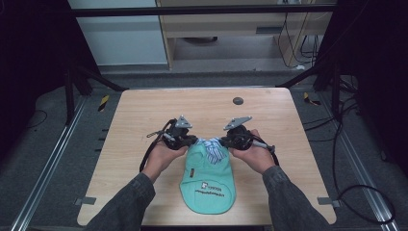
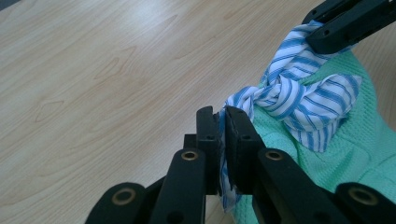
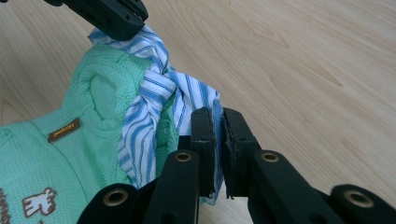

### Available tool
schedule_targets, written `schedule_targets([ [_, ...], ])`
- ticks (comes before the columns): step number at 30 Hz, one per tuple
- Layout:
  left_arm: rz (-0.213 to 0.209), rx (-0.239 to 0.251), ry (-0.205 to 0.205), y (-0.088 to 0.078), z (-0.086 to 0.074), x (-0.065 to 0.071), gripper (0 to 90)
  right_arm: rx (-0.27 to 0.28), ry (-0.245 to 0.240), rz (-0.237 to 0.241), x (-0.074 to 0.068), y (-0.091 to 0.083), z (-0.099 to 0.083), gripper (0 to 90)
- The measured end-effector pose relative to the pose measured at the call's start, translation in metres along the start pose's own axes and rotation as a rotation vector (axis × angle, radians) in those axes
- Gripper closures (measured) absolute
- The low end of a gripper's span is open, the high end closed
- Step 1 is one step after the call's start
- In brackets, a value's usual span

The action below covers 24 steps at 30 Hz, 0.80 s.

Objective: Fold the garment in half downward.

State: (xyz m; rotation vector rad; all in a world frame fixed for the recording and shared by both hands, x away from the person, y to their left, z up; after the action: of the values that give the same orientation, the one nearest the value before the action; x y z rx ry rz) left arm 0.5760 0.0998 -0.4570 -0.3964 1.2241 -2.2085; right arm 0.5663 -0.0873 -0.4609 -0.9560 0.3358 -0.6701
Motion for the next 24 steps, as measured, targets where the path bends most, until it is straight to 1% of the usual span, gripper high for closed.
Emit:
schedule_targets([
  [9, 0.016, 0.003, 0.019, -0.007, 0.006, 0.000, 84.8, -0.002, -0.023, -0.014, 0.001, -0.009, 0.005, 83.6],
  [11, 0.015, 0.009, 0.014, -0.008, 0.008, 0.000, 84.7, 0.004, -0.020, -0.016, 0.002, -0.010, 0.005, 83.6],
  [15, 0.023, 0.005, 0.024, -0.010, 0.010, 0.000, 84.7, -0.003, -0.032, -0.023, 0.003, -0.013, 0.007, 83.5],
  [20, 0.028, 0.016, 0.022, -0.014, 0.013, 0.000, 84.7, 0.003, -0.041, -0.029, 0.003, -0.017, 0.010, 83.4],
  [24, 0.040, 0.017, 0.031, -0.018, 0.016, -0.001, 84.8, 0.004, -0.044, -0.032, 0.002, -0.020, 0.012, 83.4],
])
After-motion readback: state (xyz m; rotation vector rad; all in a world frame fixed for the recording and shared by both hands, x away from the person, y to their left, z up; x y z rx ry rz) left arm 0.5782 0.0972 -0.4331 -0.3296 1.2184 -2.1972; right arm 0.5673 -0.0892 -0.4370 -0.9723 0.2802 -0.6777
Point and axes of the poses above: each handheld gripper's, and its own axes: y roughly forward along the jaws, z roughly out of its top, x roughly to its right, the point moved 5 cm from there along y, roughly forward along the jaws, and after that the axes turned 13 degrees about -x, right-handed, at the moved point
